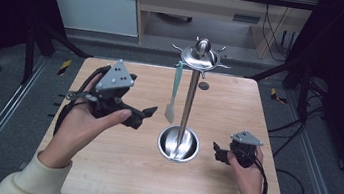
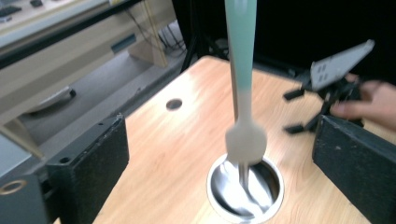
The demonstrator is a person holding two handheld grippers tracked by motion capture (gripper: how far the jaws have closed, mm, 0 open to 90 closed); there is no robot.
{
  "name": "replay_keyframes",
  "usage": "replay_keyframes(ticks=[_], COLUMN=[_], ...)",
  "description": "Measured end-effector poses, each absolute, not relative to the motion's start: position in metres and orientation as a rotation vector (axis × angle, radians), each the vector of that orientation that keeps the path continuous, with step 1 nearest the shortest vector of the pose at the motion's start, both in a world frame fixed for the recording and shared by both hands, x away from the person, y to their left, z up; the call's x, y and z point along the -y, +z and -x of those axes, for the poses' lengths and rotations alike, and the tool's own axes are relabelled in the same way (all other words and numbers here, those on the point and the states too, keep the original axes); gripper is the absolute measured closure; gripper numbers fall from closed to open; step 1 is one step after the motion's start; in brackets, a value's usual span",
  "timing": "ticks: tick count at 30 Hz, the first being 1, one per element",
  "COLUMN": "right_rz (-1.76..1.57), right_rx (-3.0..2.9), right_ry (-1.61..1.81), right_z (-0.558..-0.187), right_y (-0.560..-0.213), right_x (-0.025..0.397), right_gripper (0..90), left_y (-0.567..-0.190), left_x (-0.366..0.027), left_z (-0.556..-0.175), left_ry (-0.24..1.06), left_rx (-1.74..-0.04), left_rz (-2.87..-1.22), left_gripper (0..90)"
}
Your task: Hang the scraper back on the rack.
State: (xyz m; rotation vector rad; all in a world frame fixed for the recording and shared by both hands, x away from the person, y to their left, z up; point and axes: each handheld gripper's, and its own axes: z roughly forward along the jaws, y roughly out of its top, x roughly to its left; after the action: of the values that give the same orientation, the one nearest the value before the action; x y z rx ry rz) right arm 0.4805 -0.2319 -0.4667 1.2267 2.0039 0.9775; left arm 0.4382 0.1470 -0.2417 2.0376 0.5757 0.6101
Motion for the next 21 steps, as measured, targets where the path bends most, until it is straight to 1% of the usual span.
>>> replay_keyframes(ticks=[4,11,21], right_rz=[-1.22,-1.225,-1.228], right_rx=[-2.011,-1.994,-2.001], right_ry=[0.972,0.972,0.971], right_z=[-0.481,-0.481,-0.481], right_y=[-0.467,-0.467,-0.468], right_x=[0.231,0.232,0.232], right_gripper=[10.1,9.2,9.2], left_y=[-0.265,-0.306,-0.364], left_x=[-0.155,-0.168,-0.178], left_z=[-0.436,-0.437,-0.439], left_ry=[0.602,0.55,0.532], left_rx=[-0.576,-0.636,-0.673], left_rz=[-2.066,-2.107,-2.174], left_gripper=[2.6,2.6,3.3])
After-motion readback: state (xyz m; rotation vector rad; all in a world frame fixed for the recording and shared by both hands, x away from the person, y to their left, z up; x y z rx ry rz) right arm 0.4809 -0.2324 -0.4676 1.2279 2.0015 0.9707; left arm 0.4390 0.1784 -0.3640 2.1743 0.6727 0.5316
